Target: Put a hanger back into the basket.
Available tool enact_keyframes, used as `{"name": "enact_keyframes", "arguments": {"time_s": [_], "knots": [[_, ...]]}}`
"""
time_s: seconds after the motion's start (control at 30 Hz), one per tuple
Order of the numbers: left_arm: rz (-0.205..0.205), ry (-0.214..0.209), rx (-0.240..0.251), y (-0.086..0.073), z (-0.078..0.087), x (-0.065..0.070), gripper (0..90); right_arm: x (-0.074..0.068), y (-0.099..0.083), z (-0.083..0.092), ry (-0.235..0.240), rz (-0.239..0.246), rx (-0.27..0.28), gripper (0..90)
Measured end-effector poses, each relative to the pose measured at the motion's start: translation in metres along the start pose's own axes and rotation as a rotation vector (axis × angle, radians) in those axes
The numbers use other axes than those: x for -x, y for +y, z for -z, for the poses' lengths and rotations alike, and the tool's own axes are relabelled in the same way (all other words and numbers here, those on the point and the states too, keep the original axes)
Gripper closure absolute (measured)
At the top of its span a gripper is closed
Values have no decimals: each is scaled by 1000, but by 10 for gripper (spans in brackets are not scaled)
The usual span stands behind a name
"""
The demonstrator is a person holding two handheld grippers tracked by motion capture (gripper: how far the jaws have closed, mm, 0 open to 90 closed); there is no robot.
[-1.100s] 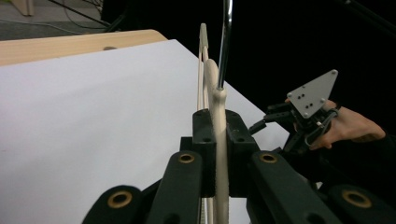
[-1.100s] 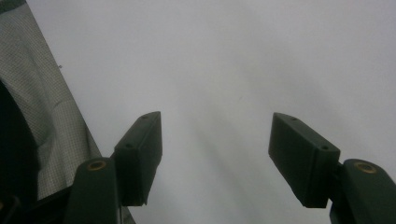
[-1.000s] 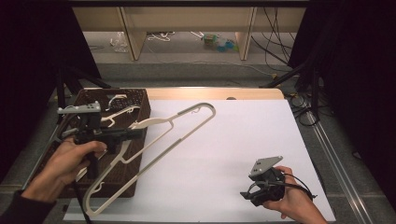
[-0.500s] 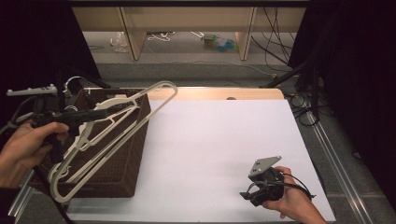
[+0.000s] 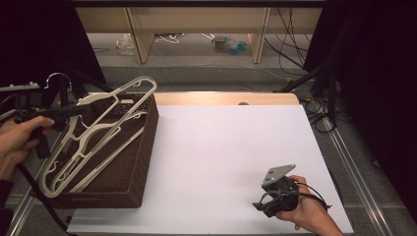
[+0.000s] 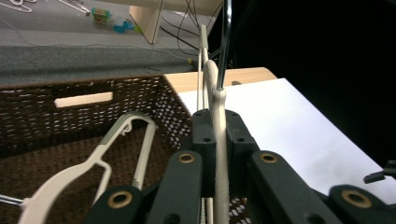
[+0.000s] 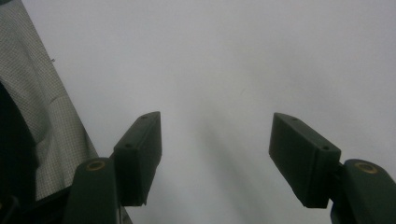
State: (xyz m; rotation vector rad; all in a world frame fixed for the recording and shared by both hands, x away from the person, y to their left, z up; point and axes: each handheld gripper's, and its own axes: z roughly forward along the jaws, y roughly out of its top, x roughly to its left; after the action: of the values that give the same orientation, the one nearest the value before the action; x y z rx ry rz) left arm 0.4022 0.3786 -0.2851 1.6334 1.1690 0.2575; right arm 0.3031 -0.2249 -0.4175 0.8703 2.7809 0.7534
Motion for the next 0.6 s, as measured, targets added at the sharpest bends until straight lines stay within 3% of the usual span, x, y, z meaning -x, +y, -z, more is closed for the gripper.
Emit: {"name": "enact_keyframes", "arguments": {"time_s": [0.27, 0.6], "knots": [[-32, 23, -36, -1, -7, -24, 853, 1, -1, -2, 2, 15, -1, 358], [-36, 34, -47, -9, -16, -47, 853, 2, -1, -2, 9, 13, -7, 358]]}}
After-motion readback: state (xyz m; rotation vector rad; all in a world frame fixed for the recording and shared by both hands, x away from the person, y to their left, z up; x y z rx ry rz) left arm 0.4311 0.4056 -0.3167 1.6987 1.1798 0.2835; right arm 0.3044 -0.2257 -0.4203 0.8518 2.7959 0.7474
